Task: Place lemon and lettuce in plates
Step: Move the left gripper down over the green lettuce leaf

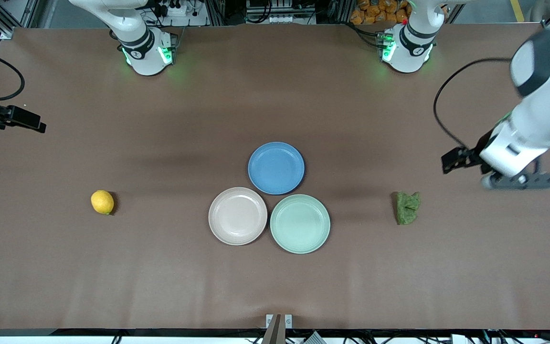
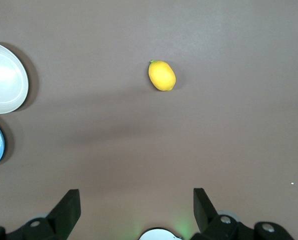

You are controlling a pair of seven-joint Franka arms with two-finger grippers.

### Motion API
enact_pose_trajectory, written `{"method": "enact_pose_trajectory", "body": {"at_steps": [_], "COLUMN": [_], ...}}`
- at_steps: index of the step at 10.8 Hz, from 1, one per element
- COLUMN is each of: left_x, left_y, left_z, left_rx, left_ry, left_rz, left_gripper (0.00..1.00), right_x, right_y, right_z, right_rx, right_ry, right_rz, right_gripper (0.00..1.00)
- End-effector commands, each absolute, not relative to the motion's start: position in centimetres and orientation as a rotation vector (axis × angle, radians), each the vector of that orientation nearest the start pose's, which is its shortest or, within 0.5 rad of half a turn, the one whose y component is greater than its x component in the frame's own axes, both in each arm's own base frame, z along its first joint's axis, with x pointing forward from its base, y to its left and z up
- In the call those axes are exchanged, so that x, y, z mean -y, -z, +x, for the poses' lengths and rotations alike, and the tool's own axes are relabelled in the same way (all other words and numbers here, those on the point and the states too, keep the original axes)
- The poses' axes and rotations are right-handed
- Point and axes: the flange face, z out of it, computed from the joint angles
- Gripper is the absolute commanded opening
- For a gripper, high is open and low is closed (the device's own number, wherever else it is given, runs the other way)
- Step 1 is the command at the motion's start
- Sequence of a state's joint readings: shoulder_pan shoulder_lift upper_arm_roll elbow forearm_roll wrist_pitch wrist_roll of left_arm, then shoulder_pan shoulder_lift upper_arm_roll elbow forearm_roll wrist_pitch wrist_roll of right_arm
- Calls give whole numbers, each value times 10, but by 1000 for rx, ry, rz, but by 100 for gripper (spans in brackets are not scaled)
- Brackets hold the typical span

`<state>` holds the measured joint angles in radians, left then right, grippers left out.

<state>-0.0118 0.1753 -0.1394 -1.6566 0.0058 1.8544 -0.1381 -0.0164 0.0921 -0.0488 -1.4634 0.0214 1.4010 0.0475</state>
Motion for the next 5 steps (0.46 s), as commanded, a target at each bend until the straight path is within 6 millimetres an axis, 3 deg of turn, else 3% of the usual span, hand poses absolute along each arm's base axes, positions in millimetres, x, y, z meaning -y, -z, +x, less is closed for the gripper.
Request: {"method": "enact_pose_trajectory", "body": {"at_steps": [1,3,5], "left_x": [85,76,78], "left_y": [-437,-395,-347], "left_z": [637,650,661], "left_rx": [-57,-41,-58], "left_ry": [-34,-55,-69], "left_rz": [-3187,-3192,-3182], "left_gripper": [100,100,100], "right_x": [35,37,38], "right_y": [-608,-602,-600], "right_z": [567,568,568], "right_rx": [-198,-203,-205], "right_ry": [-207,-194,-199], "right_rz": [-3122,-3120,-3120], "right_gripper": [100,100,100]}}
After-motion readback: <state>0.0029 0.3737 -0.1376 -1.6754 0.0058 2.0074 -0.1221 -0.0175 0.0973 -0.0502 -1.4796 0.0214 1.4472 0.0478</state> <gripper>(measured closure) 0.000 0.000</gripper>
